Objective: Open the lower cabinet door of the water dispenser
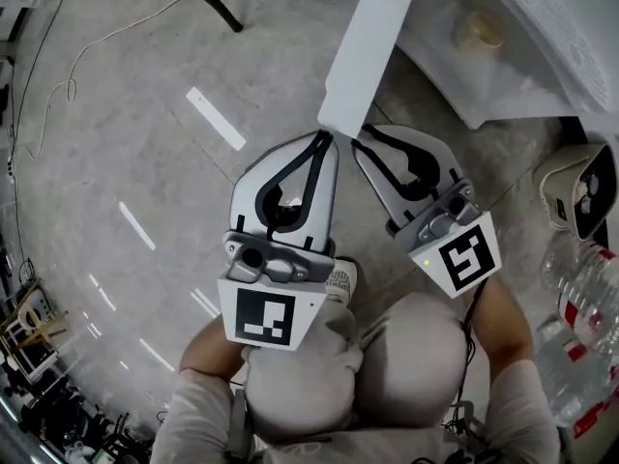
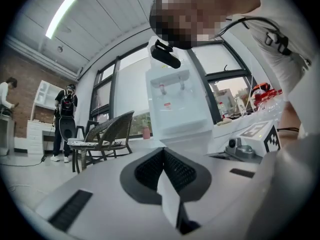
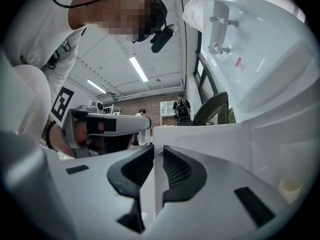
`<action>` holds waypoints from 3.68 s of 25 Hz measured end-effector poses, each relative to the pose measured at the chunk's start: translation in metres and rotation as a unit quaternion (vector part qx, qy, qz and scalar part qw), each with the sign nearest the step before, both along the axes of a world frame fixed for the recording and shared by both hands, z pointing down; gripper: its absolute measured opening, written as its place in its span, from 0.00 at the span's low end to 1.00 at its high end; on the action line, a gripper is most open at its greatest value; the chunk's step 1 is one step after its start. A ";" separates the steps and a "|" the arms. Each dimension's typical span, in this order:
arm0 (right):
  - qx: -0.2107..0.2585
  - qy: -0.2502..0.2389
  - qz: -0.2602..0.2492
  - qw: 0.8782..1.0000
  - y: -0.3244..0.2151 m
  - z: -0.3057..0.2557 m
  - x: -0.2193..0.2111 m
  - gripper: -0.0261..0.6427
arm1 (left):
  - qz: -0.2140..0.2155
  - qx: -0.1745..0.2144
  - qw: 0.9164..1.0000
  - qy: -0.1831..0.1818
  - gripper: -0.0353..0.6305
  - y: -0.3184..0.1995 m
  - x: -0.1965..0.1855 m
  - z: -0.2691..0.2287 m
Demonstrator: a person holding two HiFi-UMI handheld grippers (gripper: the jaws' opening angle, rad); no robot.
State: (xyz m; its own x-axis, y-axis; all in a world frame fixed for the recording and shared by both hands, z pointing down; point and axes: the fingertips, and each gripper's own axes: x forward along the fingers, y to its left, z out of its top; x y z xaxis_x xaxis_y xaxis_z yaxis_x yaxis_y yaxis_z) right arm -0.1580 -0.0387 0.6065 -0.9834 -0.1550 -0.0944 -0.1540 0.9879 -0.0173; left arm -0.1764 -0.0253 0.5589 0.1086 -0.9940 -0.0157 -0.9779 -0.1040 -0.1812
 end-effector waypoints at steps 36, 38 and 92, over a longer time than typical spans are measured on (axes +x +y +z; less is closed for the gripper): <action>0.029 0.023 -0.021 0.999 -0.019 0.002 -0.142 0.10 | -0.110 0.000 0.994 0.027 0.06 0.012 -0.102 0.023; 0.028 0.024 -0.021 0.999 -0.019 0.002 -0.142 0.10 | -0.110 0.002 0.994 0.028 0.06 0.011 -0.103 0.021; 0.038 0.002 0.369 0.929 0.096 -0.791 0.318 0.09 | 0.046 0.046 0.997 0.044 0.06 0.102 0.119 -0.736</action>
